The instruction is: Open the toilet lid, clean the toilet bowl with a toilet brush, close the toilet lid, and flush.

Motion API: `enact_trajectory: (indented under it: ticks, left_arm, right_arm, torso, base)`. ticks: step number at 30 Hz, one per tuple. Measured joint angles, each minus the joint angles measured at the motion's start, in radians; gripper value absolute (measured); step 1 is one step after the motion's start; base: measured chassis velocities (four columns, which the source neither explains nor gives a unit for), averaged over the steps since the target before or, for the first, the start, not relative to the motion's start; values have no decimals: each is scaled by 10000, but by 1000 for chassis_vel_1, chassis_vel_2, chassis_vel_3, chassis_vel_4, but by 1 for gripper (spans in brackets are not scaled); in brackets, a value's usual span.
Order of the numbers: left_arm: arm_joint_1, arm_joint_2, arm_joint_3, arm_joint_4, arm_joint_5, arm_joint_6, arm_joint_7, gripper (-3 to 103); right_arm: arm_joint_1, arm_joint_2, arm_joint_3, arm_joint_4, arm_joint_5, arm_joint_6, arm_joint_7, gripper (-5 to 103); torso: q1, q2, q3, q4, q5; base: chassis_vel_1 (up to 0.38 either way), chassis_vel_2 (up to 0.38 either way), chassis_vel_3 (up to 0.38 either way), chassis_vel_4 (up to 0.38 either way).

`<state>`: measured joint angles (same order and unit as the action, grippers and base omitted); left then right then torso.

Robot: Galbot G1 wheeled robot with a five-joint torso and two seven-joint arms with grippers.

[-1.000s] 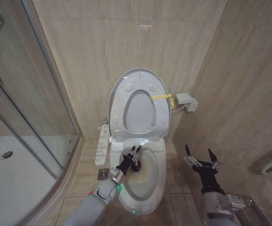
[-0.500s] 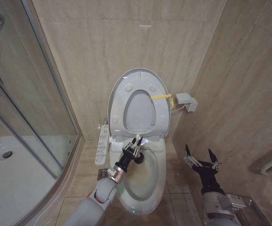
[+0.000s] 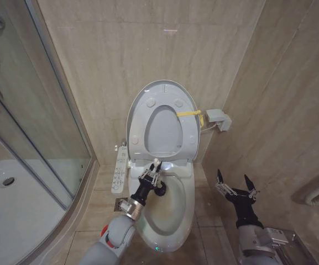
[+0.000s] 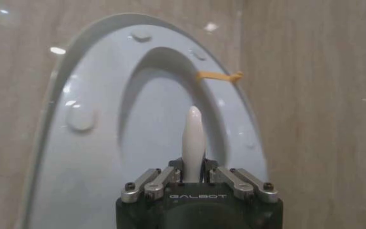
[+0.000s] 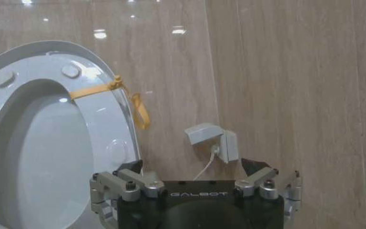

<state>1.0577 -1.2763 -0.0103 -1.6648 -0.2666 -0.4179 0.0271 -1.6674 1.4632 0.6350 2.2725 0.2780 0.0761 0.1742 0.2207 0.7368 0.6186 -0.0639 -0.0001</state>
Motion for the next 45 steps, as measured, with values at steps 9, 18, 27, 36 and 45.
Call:
enact_trajectory:
  ticks: [9,18,27,36,45]
  left_arm:
    - [1237,-233,-785,-653,205,4,-111,20]
    - [2044,-232,-962,-1764,571,21,-208,20]
    - [3087,-267,-1169,-2784,1148,-153,-225,20]
    - [3485,-356,-1296,-2997,1264,-346,-188,20]
    - [3576,-348,-1456,-3177,1283,-444,-273,20]
  right_arm:
    - [0,0,0,0,0,0,0,100]
    - [0,0,0,0,0,0,0,100]
    - [0,0,0,0,0,0,0,100]
    - [0,0,0,0,0,0,0,100]
    - [0,0,0,0,0,0,0,100]
  torso:
    - [0,0,0,0,0]
    - [0,0,0,-1,1]
    - [-1,1,0,0,0]
    - [-1,1,0,0,1]
    - [0,0,0,-1,0]
  base:
    - [0,0,0,0]
    - [0,0,0,0]
    - [0,0,0,0]
    - [0,0,0,0]
    - [0,0,0,0]
